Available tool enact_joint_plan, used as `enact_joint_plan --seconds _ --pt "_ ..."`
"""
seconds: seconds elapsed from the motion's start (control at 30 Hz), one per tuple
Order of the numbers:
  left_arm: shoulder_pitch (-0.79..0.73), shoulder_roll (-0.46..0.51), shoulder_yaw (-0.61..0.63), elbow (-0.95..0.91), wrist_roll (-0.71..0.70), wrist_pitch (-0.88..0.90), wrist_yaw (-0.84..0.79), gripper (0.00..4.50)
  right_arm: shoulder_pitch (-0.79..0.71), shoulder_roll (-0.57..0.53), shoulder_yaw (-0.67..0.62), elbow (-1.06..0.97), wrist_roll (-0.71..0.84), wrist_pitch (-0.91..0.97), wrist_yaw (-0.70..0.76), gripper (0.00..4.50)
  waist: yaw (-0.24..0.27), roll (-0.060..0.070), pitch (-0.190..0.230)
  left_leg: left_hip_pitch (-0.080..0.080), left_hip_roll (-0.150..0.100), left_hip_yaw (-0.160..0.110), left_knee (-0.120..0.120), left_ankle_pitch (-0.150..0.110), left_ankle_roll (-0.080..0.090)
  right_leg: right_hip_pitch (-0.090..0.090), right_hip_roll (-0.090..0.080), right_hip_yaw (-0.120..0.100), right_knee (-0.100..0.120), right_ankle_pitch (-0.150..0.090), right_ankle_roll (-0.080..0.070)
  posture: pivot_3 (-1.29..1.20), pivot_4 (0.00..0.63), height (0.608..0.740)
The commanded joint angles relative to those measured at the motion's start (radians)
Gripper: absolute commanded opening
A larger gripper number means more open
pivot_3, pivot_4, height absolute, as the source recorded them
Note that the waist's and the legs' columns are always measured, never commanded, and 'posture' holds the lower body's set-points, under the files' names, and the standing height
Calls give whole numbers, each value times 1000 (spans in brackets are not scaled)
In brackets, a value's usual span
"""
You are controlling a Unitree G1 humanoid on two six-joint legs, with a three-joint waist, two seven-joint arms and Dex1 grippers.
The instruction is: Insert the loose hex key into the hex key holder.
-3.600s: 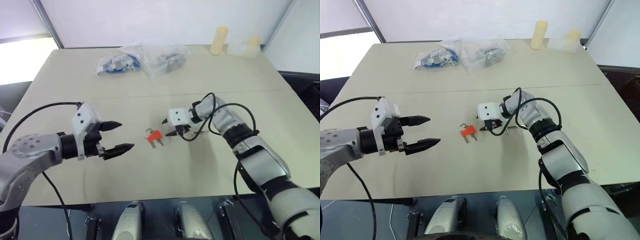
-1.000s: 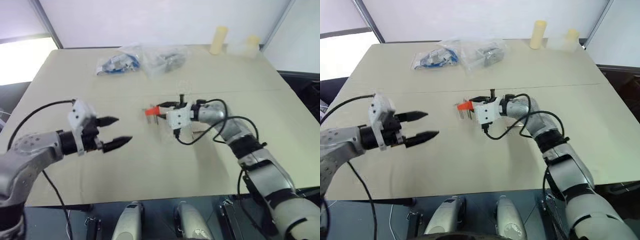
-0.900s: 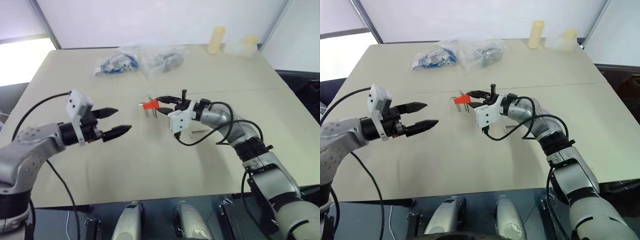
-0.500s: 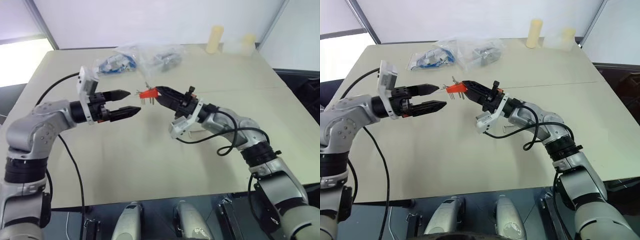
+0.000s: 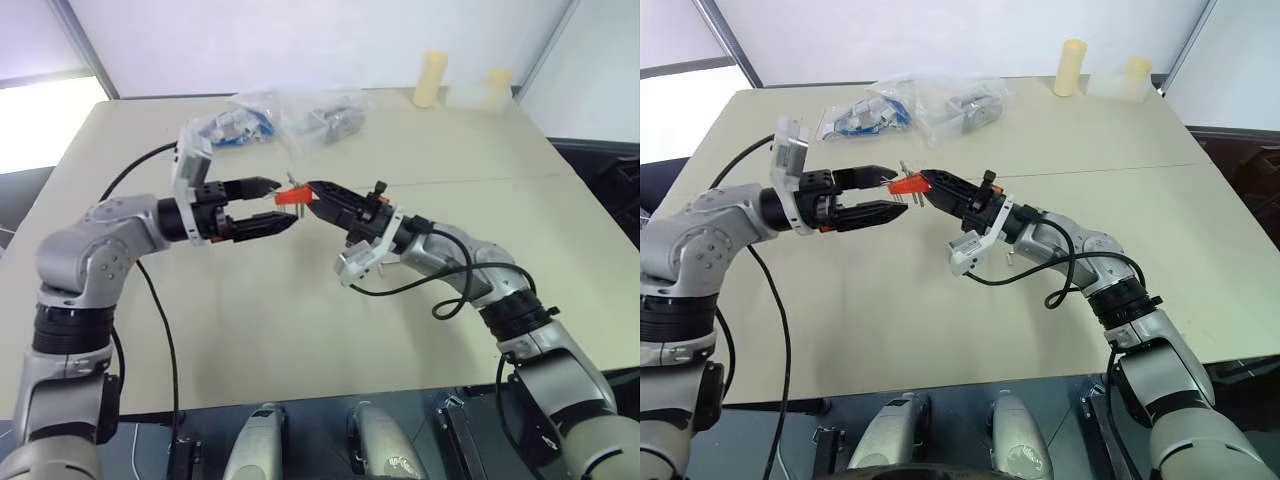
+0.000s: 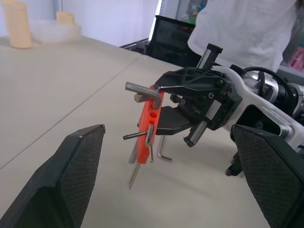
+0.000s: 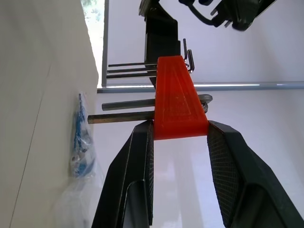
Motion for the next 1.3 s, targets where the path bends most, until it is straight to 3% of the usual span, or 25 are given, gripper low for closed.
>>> enact_joint_plan --seconds 0.03,0.4,0.5,0.67,1.27,1.3 --pt "-27 -10 7 -4 19 -35 5 4500 -8 1 -20 -51 38 2 7 1035 0 0 0 0 0 0 0 0 0 0 0 0 0 0 0 0 150 740" --pt "-48 -45 9 22 36 -39 0 4500 6 -5 -21 -72 56 7 41 1035 0 0 0 0 0 0 0 0 0 0 0 0 0 0 0 0 150 740" --pt "-47 -43 7 22 28 -18 0 3142 11 -5 -22 -76 61 9 50 1035 0 0 0 0 0 0 0 0 0 0 0 0 0 0 0 0 150 740" --pt "-35 -41 -3 13 39 -16 -10 492 17 -6 -24 -80 72 10 62 1035 0 0 0 0 0 0 0 0 0 0 0 0 0 0 0 0 150 740" --pt "-17 -34 -10 -5 53 -13 -9 492 29 -1 -29 -83 110 22 108 1035 0 0 0 0 0 0 0 0 0 0 0 0 0 0 0 0 150 740" --pt "-16 -34 -11 -6 55 -14 -9 458 28 -1 -29 -84 109 21 108 1535 0 0 0 0 0 0 0 0 0 0 0 0 0 0 0 0 150 740"
